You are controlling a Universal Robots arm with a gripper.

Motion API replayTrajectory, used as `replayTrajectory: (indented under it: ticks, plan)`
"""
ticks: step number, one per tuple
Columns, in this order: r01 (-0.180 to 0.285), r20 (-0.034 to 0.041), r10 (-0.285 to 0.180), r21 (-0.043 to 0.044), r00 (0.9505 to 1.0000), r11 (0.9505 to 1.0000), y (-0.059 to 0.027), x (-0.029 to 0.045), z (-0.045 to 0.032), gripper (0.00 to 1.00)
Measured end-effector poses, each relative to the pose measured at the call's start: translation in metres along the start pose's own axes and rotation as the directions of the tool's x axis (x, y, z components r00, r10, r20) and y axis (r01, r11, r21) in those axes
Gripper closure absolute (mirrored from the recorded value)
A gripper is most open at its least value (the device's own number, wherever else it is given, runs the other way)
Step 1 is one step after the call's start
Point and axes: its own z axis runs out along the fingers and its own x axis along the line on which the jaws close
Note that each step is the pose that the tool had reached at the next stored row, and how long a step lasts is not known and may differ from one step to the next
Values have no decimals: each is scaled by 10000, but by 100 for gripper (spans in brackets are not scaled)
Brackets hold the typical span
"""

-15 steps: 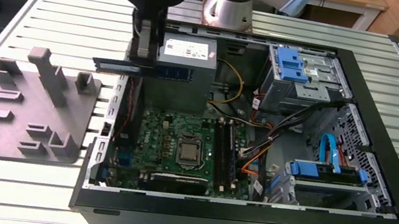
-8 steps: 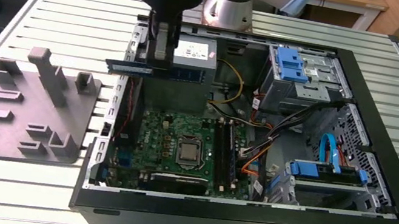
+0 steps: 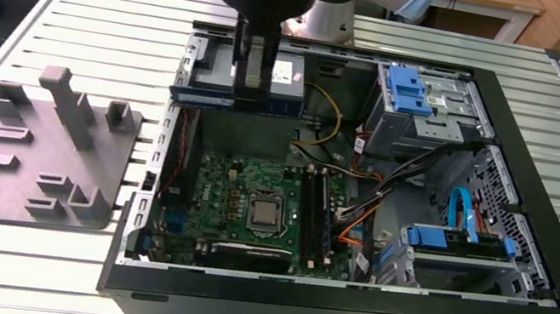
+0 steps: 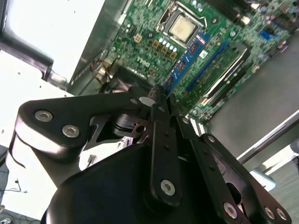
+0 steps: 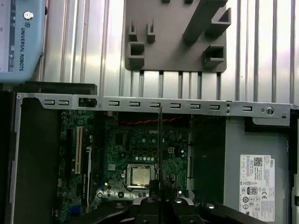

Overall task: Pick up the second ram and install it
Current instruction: 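Pick up the second ram and move it above second insertion slot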

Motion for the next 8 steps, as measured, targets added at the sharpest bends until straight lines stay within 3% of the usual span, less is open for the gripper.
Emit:
replayTrajectory:
  ticks: [8]
  plan:
    - [-2, 2, 2, -31, 10000, 10000, -254, 7, 4, 86]
